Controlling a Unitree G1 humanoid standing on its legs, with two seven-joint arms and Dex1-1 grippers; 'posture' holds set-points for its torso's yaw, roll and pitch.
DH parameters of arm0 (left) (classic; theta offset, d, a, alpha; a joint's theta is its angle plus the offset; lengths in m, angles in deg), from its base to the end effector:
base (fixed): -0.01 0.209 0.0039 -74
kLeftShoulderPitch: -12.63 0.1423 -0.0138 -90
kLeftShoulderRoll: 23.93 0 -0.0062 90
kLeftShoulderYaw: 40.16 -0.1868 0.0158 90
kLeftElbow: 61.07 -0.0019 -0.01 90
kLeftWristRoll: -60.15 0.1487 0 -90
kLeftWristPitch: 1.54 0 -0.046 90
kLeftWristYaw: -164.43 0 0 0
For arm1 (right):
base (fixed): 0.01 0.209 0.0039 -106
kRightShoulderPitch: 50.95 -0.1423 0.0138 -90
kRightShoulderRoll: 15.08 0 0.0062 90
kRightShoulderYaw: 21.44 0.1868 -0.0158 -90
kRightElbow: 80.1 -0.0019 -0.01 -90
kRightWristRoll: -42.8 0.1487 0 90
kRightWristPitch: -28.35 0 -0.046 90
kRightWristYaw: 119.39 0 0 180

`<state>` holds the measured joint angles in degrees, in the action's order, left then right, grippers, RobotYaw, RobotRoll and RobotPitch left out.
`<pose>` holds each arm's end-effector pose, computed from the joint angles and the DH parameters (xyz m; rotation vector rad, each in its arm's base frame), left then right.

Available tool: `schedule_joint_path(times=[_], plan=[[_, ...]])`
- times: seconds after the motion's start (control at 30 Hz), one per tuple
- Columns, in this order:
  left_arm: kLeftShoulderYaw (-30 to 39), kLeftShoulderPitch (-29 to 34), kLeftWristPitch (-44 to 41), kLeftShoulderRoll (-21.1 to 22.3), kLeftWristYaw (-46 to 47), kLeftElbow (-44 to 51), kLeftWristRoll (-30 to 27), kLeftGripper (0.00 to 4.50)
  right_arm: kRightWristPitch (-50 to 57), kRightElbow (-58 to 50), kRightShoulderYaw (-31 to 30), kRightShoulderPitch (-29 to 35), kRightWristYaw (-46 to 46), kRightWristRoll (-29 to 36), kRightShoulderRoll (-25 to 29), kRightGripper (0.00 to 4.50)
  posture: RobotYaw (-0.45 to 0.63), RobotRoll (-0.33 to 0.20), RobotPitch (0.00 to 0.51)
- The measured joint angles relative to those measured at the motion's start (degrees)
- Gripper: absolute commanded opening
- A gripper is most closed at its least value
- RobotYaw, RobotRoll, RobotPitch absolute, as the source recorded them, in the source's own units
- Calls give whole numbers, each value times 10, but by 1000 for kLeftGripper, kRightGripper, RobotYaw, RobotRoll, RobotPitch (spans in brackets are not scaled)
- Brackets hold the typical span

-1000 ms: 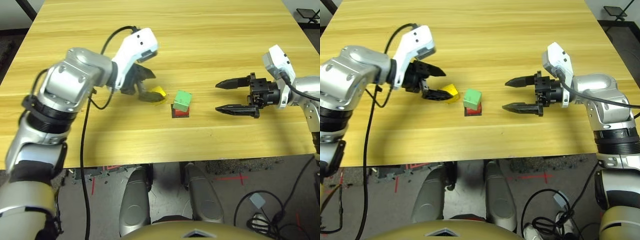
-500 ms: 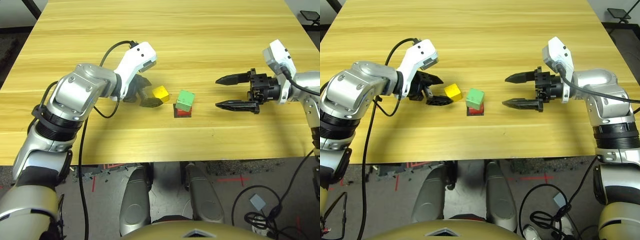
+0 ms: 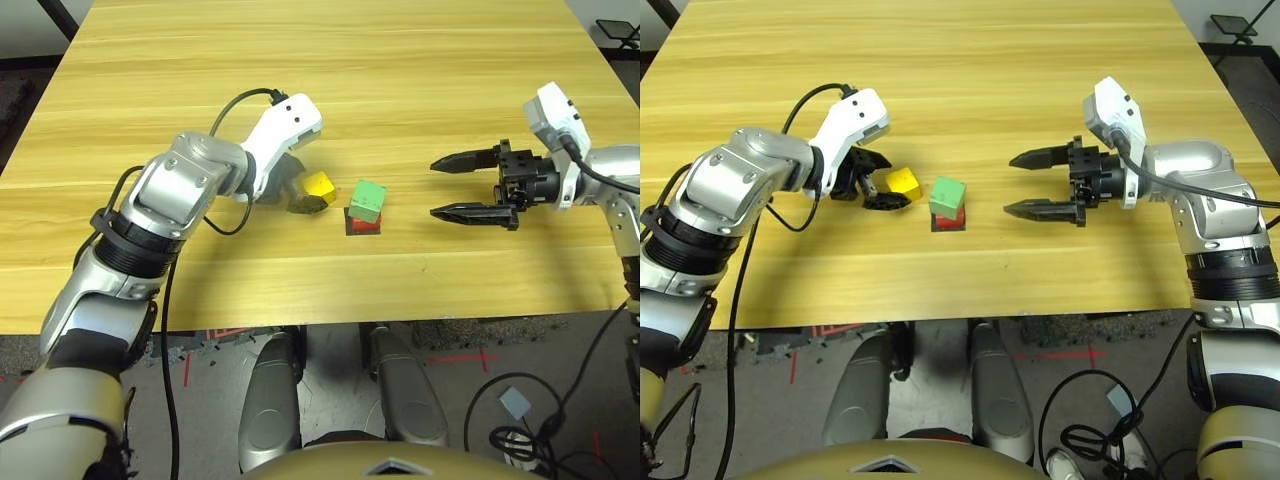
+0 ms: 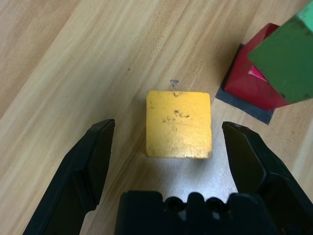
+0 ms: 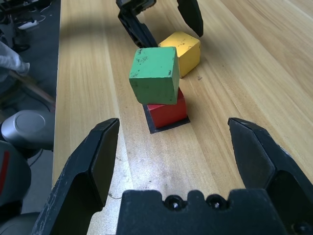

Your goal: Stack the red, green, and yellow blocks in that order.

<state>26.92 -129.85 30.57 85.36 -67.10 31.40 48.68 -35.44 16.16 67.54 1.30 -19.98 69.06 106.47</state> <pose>0.3101 0.1468 0.2341 0.5550 0.4713 -0.9627 0.2960 -0.2648 0.2348 -0.3532 0.1471 1.3241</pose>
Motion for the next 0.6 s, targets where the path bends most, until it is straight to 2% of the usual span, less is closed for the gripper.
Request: schedule_joint_path(times=[0.1,0.23,0.27,0.43,0.5,0.6], plan=[[0,5,1,-3,1,-1,1,3559,1,0,0,0,3,1,0,4500,21,69,257],[0,16,4,-6,10,0,4,2089,2,0,0,0,5,2,0,4500,26,69,255],[2,17,6,-7,11,0,4,1974,2,0,0,0,5,2,0,4500,28,69,254],[10,18,13,-6,10,0,0,1982,2,0,0,0,5,2,0,4500,37,69,251],[8,12,34,19,-17,-4,0,1982,2,0,0,-1,5,2,-1,4500,38,70,251],[9,-31,74,80,-66,-35,8,1982,1,2,0,-1,5,2,-1,4500,46,78,250]])
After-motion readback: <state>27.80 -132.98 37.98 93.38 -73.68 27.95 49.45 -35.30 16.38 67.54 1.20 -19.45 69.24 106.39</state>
